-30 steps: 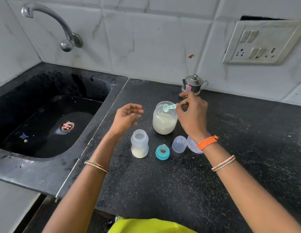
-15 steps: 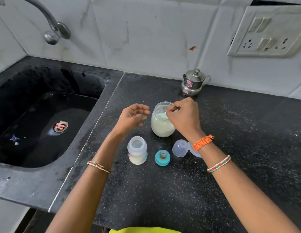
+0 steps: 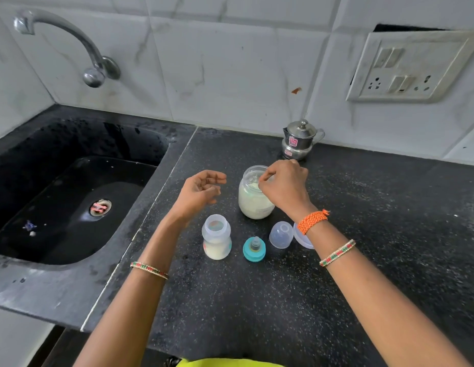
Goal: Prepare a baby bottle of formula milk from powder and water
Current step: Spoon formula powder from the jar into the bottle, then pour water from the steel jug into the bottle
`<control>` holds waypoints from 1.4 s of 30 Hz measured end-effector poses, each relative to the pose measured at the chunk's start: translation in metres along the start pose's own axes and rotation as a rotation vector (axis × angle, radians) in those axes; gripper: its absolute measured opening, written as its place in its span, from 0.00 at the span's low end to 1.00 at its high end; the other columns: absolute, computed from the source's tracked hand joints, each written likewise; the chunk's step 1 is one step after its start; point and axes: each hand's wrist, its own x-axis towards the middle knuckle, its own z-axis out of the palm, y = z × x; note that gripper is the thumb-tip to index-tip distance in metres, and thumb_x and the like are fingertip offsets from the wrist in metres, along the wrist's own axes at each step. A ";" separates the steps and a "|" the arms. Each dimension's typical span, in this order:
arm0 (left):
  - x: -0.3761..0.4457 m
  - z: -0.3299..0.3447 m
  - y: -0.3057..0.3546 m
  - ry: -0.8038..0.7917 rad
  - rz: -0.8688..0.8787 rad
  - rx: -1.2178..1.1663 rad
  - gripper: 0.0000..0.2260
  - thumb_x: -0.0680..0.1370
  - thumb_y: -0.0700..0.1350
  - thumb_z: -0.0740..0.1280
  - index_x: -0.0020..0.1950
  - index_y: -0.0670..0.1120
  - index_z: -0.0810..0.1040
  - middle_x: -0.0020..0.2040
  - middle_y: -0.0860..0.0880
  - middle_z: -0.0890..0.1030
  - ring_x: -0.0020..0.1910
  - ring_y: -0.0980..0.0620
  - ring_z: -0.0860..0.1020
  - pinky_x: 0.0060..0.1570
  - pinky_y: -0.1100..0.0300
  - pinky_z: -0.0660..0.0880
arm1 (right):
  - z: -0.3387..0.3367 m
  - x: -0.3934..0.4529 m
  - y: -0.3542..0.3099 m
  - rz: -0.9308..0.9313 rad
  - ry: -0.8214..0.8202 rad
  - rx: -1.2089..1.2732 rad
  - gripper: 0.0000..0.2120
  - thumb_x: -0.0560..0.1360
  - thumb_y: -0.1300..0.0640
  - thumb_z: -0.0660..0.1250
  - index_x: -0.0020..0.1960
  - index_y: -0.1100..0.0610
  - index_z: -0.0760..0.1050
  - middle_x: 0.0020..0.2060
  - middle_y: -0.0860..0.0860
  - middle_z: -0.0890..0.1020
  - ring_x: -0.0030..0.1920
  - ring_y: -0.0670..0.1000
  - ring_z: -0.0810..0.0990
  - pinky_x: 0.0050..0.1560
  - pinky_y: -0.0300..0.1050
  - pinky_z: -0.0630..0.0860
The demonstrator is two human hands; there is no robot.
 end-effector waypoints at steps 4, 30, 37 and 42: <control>-0.010 -0.002 0.004 0.049 0.027 -0.015 0.14 0.76 0.31 0.63 0.53 0.49 0.78 0.53 0.51 0.81 0.44 0.57 0.76 0.43 0.61 0.75 | -0.008 -0.005 0.001 -0.003 0.060 0.070 0.04 0.70 0.60 0.71 0.38 0.54 0.83 0.38 0.46 0.83 0.48 0.51 0.77 0.51 0.47 0.60; 0.107 0.057 0.079 -0.208 0.191 0.253 0.13 0.76 0.30 0.61 0.53 0.44 0.77 0.49 0.50 0.79 0.36 0.56 0.73 0.38 0.61 0.74 | -0.027 0.057 0.121 0.449 0.266 0.684 0.12 0.79 0.59 0.64 0.60 0.60 0.78 0.54 0.54 0.82 0.55 0.51 0.80 0.60 0.47 0.76; 0.151 0.081 0.067 -0.243 0.103 0.278 0.13 0.77 0.31 0.61 0.58 0.44 0.74 0.54 0.47 0.77 0.39 0.56 0.74 0.37 0.61 0.74 | -0.003 0.124 0.148 0.579 0.149 0.860 0.10 0.82 0.55 0.58 0.59 0.58 0.73 0.55 0.51 0.76 0.56 0.48 0.73 0.69 0.51 0.67; 0.170 0.074 0.054 -0.252 0.075 0.267 0.13 0.77 0.32 0.62 0.55 0.47 0.76 0.52 0.51 0.78 0.43 0.57 0.76 0.36 0.64 0.75 | -0.004 0.153 0.160 0.646 0.088 0.934 0.16 0.82 0.55 0.58 0.68 0.54 0.71 0.61 0.50 0.76 0.61 0.49 0.72 0.58 0.46 0.71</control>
